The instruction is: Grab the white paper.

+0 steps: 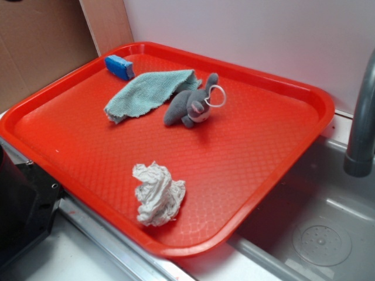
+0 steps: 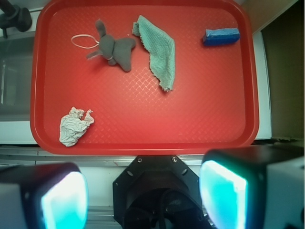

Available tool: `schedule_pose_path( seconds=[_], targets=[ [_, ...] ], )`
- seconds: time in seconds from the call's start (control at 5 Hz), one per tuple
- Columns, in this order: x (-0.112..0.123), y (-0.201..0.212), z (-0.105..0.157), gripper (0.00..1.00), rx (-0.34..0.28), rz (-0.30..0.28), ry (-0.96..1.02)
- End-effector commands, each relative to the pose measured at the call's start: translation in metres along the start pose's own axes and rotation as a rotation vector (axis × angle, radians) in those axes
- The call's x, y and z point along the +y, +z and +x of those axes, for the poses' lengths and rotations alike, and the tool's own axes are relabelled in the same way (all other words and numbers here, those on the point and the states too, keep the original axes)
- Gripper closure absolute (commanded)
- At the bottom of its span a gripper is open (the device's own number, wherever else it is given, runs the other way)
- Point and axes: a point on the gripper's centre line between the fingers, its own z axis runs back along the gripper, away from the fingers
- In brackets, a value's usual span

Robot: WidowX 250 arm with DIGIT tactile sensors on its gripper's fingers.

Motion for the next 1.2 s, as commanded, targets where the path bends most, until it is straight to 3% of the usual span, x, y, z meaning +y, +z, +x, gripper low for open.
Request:
schedule_pose_path(
  seconds=[0.0, 0.6, 1.0],
  targets=[
    [0.000, 0.000, 0.000, 0.00, 0.000, 0.000, 0.000],
    [-0.046, -0.043, 0.009, 0.00, -0.044, -0.088, 0.232],
    [-0.090, -0.090, 0.016, 0.00, -0.034, -0.073, 0.196]
  ],
)
